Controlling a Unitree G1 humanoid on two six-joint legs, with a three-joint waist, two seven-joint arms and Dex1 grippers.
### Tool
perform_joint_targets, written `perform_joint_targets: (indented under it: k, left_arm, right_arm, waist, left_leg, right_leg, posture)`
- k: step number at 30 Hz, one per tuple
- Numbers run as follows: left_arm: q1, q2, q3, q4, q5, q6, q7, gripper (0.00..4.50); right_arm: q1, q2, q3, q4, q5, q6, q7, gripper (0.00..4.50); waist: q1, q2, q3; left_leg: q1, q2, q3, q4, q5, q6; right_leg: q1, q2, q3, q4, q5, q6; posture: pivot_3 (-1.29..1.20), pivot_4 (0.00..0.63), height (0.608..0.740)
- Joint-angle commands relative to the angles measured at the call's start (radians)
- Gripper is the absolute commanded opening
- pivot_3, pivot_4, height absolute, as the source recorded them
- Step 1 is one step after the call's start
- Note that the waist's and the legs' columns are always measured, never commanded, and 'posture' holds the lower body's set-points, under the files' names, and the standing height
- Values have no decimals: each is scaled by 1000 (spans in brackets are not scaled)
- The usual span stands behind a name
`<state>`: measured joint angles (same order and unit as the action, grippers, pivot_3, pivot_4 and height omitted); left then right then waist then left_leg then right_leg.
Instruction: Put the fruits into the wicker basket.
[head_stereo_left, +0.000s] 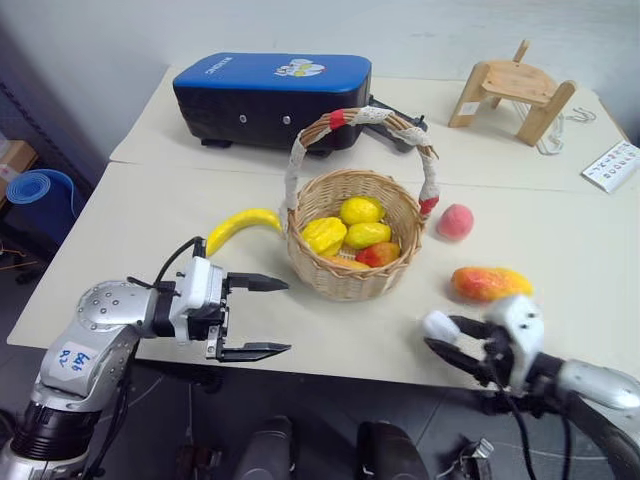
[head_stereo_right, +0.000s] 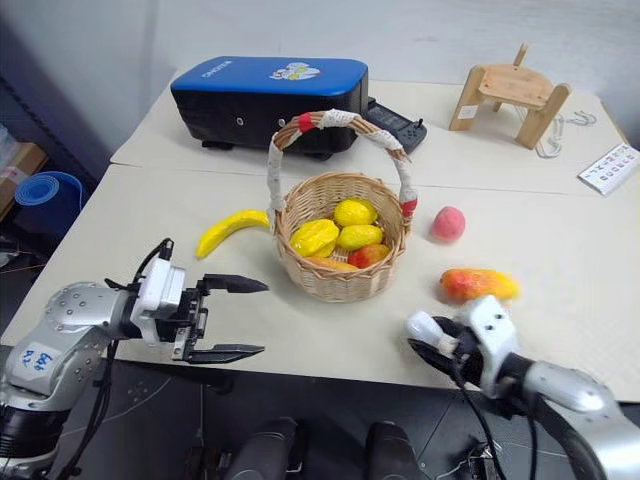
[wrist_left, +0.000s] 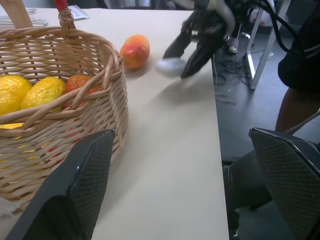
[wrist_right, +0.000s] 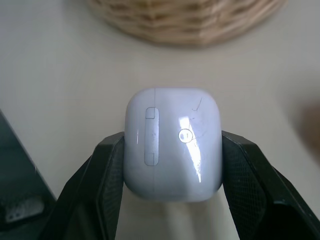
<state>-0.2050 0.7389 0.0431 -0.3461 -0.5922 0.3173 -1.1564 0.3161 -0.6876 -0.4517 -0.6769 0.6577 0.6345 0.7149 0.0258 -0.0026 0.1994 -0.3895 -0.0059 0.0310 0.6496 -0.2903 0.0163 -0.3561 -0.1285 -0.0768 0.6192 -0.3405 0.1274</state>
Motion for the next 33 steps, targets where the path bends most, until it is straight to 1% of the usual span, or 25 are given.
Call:
perform_joint_targets:
  k: [1,3,4,5,7,9,10,11,12,14,16,18,19,20,22,23,25,29,31,32,33]
  left_arm:
    - [-40,-28,0,-15,-44,25,15,4500]
    - [-68,-52,4,-20,-68,55,37,4500]
    - [-81,-60,6,-23,-79,70,46,4500]
    - [-91,-65,9,-30,-90,84,53,4500]
    - [-110,-76,15,-43,-106,100,67,4500]
    - [-125,-86,10,-46,-116,118,80,4500]
    - [-130,-87,6,-45,-115,122,81,4500]
    - [-134,-88,4,-44,-113,125,81,4500]
    - [-139,-90,-1,-44,-109,126,81,4500]
    - [-150,-93,-5,-43,-107,129,79,4500]
    - [-160,-91,-5,-40,-104,128,76,4500]
    - [-171,-84,-1,-32,-97,122,71,4500]
    - [-175,-77,0,-30,-90,116,63,4500]
    - [-176,-72,-1,-28,-84,111,58,4500]
    - [-177,-48,8,-25,-75,105,42,4500]
    - [-174,-41,16,-22,-74,102,39,4500]
    - [-155,-20,45,-8,-76,98,35,4500]
    - [-88,9,131,30,-76,81,45,4500]
    - [-21,41,207,105,-55,54,31,4500]
    - [19,70,234,157,-43,43,0,4500]
    - [61,101,253,233,-14,12,-34,4500]
  right_arm:
    - [28,-17,-265,9,160,19,28,2302]
    - [32,-37,-371,92,186,27,34,2302]
    - [27,-49,-406,144,175,15,40,2302]
    - [5,-67,-431,231,144,-2,29,2302]
    - [-54,-105,-429,402,60,-58,2,2302]
    - [-132,-163,-299,649,-126,-203,-26,2302]
    - [-162,-179,-253,731,-187,-262,-27,2302]
    - [-196,-189,-216,801,-231,-309,-28,2302]
    - [-277,-200,-153,936,-289,-346,-52,2302]
    - [-411,-216,-59,1159,-405,-426,-142,2302]
    - [-507,-224,-19,1314,-447,-489,-162,2302]
    - [-579,-228,-17,1419,-436,-534,-136,3020]
    - [-602,-234,-18,1455,-438,-557,-136,3271]
    - [-618,-239,-18,1483,-441,-576,-136,3685]
    - [-597,-264,-26,1485,-456,-676,-124,4250]
    - [-578,-273,-33,1471,-459,-733,-111,4445]
    - [-519,-275,-86,1388,-412,-797,-52,4445]
    - [-372,-231,-173,1098,-265,-846,116,4445]
    - [-303,-196,-160,907,-209,-848,170,4445]
    - [-273,-175,-140,815,-177,-823,187,4445]
    - [-246,-152,-105,731,-176,-840,203,4445]
  waist:
    - [0,0,0]
    - [0,0,0]
    - [0,0,0]
    - [0,0,0]
    - [-3,0,0]
    - [-6,0,0]
    - [-8,0,0]
    - [-8,0,0]
    - [-10,0,0]
    - [-23,1,0]
    - [-28,3,0]
    - [-28,3,0]
    - [-28,3,0]
    - [-28,3,0]
    - [-27,3,0]
    - [-25,4,0]
    - [-22,4,0]
    - [-29,4,0]
    - [-35,4,0]
    - [-39,4,0]
    - [-44,4,0]
  left_leg:
    - [1,-1,1,0,0,1]
    - [2,0,2,1,0,2]
    - [2,0,2,0,0,2]
    - [2,0,3,0,0,3]
    - [2,1,4,-1,0,3]
    - [3,1,6,-1,1,2]
    - [3,0,7,-1,1,3]
    - [3,0,8,-1,1,3]
    - [2,0,8,-2,2,3]
    - [2,1,10,-1,3,2]
    - [2,0,10,-1,5,3]
    - [2,0,10,-1,5,3]
    - [2,1,10,0,5,2]
    - [2,1,10,0,5,2]
    - [2,1,10,0,5,2]
    - [2,1,10,0,5,2]
    - [2,0,10,-1,5,2]
    - [2,1,10,-1,5,2]
    - [3,2,10,-2,4,1]
    - [5,4,11,-2,3,-1]
    - [5,7,11,-2,2,-3]
  right_leg:
    - [0,-1,1,0,1,1]
    - [1,-1,2,-5,3,0]
    - [1,-1,3,-6,5,0]
    - [1,-1,4,-7,6,0]
    - [0,-2,5,-7,6,0]
    - [0,-1,7,-8,6,0]
    - [-1,-1,8,-8,6,0]
    - [-1,0,8,-8,6,0]
    - [-2,1,9,-8,6,0]
    - [-3,2,9,-8,6,0]
    - [-3,1,9,-7,6,0]
    - [-3,1,9,-7,6,0]
    - [-3,2,9,-7,6,0]
    - [-3,2,9,-7,7,0]
    - [-2,2,9,-7,7,0]
    - [-3,2,9,-7,7,0]
    - [-3,1,9,-8,7,1]
    - [-2,2,9,-9,7,1]
    - [-2,3,10,-9,7,1]
    - [-2,4,12,-9,7,1]
    - [-1,5,12,-8,7,1]
  posture:
    - [0,150,740]
    - [0,150,740]
    - [0,150,740]
    - [0,150,740]
    - [0,150,740]
    - [0,150,740]
    - [0,150,740]
    - [0,150,740]
    - [0,150,740]
    - [0,150,740]
    - [0,150,740]
    - [0,150,740]
    - [0,150,740]
    - [0,150,740]
    - [0,150,740]
    - [0,150,740]
    - [0,150,740]
    - [0,150,740]
    - [0,150,740]
    - [0,150,740]
    - [0,150,740]
